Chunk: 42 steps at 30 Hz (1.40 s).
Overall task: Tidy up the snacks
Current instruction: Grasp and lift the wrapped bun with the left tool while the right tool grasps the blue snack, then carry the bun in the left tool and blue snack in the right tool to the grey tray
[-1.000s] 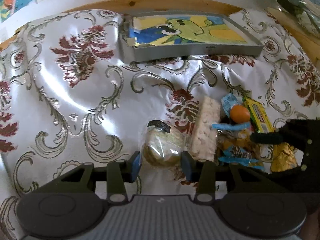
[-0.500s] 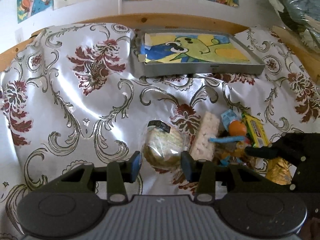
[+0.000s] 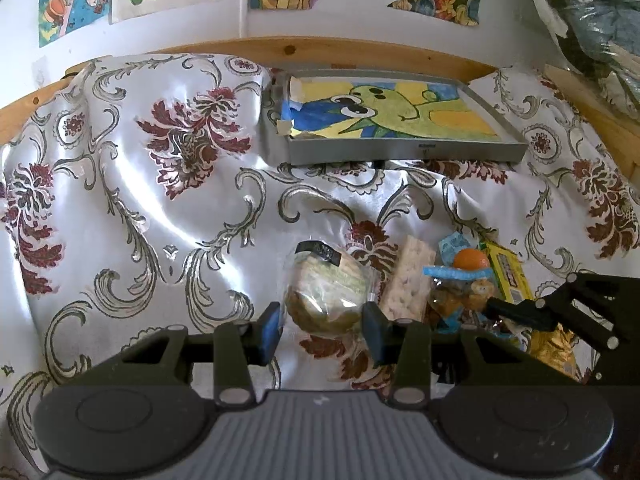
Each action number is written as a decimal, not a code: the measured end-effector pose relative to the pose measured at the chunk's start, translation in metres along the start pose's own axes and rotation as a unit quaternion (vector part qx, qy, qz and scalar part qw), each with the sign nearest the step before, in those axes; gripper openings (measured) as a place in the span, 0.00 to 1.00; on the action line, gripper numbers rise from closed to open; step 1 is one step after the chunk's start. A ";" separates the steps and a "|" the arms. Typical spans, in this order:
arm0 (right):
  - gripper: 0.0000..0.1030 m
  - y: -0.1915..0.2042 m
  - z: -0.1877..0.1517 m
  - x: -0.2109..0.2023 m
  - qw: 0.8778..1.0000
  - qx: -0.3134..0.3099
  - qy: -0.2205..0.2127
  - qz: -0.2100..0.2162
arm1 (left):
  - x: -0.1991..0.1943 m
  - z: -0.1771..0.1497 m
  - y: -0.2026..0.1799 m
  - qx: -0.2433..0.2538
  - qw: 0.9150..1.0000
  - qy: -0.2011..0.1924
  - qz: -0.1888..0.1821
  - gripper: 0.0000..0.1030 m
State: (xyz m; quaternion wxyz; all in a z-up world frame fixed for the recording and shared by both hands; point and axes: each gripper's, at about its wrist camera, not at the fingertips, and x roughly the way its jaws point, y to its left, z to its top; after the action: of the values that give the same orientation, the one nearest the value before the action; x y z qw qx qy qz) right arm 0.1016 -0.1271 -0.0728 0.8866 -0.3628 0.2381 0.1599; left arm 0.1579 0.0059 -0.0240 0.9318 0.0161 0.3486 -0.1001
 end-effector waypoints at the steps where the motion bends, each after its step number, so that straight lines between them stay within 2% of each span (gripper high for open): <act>1: 0.32 0.002 0.000 -0.002 1.000 -0.009 -0.005 -0.008 | 0.000 0.000 0.000 -0.001 1.000 -0.001 0.000 0.45; 4: 0.32 0.004 0.002 -0.008 0.999 -0.030 -0.022 -0.035 | -0.001 0.001 0.000 -0.003 1.000 -0.006 0.000 0.45; 8: 0.32 -0.006 0.007 -0.015 0.997 -0.027 -0.047 -0.062 | -0.002 0.006 0.000 -0.006 1.000 -0.019 -0.003 0.46; 12: 0.32 -0.025 0.018 -0.014 0.994 -0.010 -0.071 -0.084 | 0.006 0.027 -0.003 -0.007 1.000 -0.028 -0.009 0.46; 15: 0.31 -0.047 0.027 -0.006 0.991 0.011 -0.088 -0.104 | 0.011 0.054 -0.006 -0.006 0.999 -0.050 -0.009 0.46; 16: 0.20 -0.056 0.031 -0.002 0.989 0.022 -0.093 -0.111 | 0.014 0.062 -0.007 -0.006 0.998 -0.055 -0.008 0.46; 18: 0.15 -0.071 0.037 0.009 0.986 0.033 -0.103 -0.127 | 0.023 0.081 -0.009 -0.009 0.998 -0.066 -0.007 0.46; 20: 0.15 -0.085 0.043 0.024 0.983 0.044 -0.114 -0.140 | 0.035 0.100 -0.012 -0.011 0.997 -0.075 -0.004 0.46; 22: 0.15 -0.099 0.047 0.044 0.982 0.058 -0.109 -0.141 | 0.050 0.115 -0.015 -0.011 0.997 -0.073 0.001 0.46; 26: 0.14 -0.116 0.039 0.068 0.985 0.097 -0.079 -0.116 | 0.076 0.128 -0.018 -0.013 0.998 -0.060 0.004 0.46; 29: 0.24 -0.130 0.026 0.068 0.986 0.158 -0.029 -0.052 | 0.089 0.126 -0.017 -0.014 0.999 -0.050 0.003 0.46; 30: 0.33 -0.130 0.020 0.064 0.984 0.175 -0.022 -0.034 | 0.092 0.125 -0.017 -0.013 0.999 -0.048 0.004 0.46; 31: 0.48 -0.133 0.013 0.057 0.981 0.191 -0.014 -0.016 | 0.096 0.125 -0.017 -0.015 0.999 -0.046 0.003 0.46; 33: 0.64 -0.138 0.003 0.048 0.975 0.223 0.006 0.014 | 0.098 0.129 -0.017 -0.022 0.998 -0.053 -0.003 0.46; 34: 0.68 -0.140 0.000 0.044 0.969 0.246 0.014 0.029 | 0.099 0.133 -0.017 -0.023 0.998 -0.057 -0.006 0.46; 36: 0.70 -0.144 -0.006 0.046 0.953 0.294 0.035 0.059 | 0.104 0.143 -0.020 -0.022 0.998 -0.061 -0.010 0.46; 38: 0.70 -0.141 -0.009 0.053 0.941 0.325 0.060 0.071 | 0.110 0.155 -0.024 -0.024 0.998 -0.062 -0.010 0.46; 42: 0.70 -0.141 -0.009 0.075 0.932 0.347 0.082 0.069 | 0.131 0.178 -0.031 -0.023 0.998 -0.053 0.001 0.46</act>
State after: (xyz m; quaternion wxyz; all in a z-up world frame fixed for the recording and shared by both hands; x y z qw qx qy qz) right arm 0.2257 -0.2221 -0.0394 0.9214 -0.0274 0.3750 0.0984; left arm 0.3630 -0.0648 0.0266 0.9492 -0.0101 0.3006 -0.0922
